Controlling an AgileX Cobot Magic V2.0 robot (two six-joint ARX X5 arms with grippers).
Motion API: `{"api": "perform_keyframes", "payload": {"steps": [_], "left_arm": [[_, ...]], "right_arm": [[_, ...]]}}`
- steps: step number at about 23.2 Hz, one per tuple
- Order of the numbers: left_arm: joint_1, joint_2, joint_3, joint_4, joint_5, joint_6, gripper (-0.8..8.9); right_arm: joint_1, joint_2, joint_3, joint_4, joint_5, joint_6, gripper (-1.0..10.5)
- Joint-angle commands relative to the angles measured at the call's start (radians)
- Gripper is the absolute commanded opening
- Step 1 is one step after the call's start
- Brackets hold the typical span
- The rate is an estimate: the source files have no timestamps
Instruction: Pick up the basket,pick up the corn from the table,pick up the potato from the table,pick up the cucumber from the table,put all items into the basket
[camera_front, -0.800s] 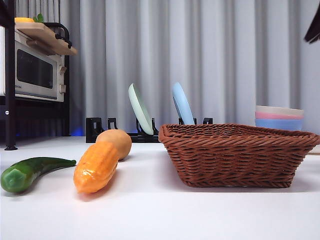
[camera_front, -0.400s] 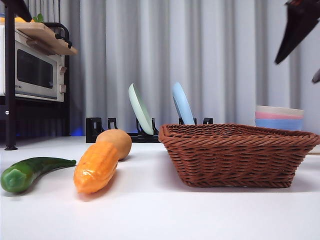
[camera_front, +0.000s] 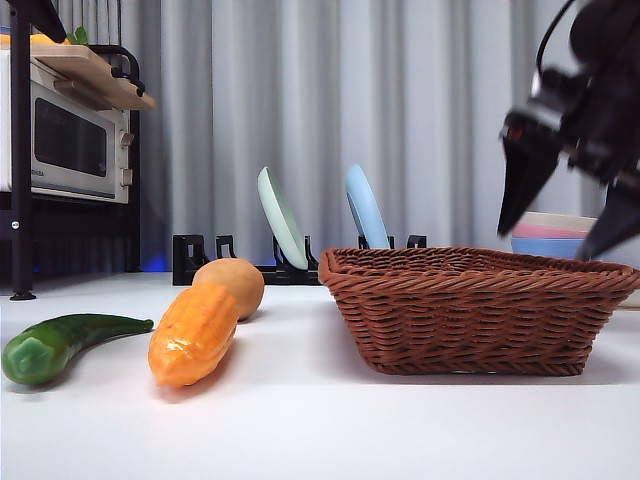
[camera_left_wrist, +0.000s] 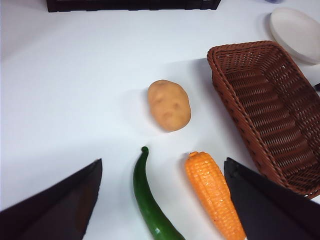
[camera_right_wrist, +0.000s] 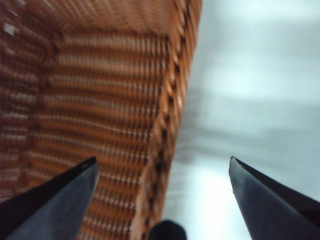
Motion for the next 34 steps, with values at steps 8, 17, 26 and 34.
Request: {"api": "perform_keyframes", "payload": {"steps": [8, 17, 26, 34], "left_arm": [[0.001, -0.001, 0.004, -0.014, 0.008, -0.011, 4.07], [-0.12, 0.16, 0.008, 0.18, 0.011, -0.089, 4.1], [-0.263, 0.642, 0.289, 0.179, -0.138, -0.085, 5.03], [-0.292, 0.876, 0.385, 0.186, -0.208, -0.085, 5.03]], "right_arm": [[0.001, 0.085, 0.001, 0.006, -0.002, 0.023, -0.2], [0.001, -0.145, 0.001, 0.001, -0.002, 0.093, -0.2], [0.001, -0.459, 0.001, -0.041, 0.002, 0.094, -0.2], [0.001, -0.508, 0.001, -0.069, 0.002, 0.093, -0.2]]}}
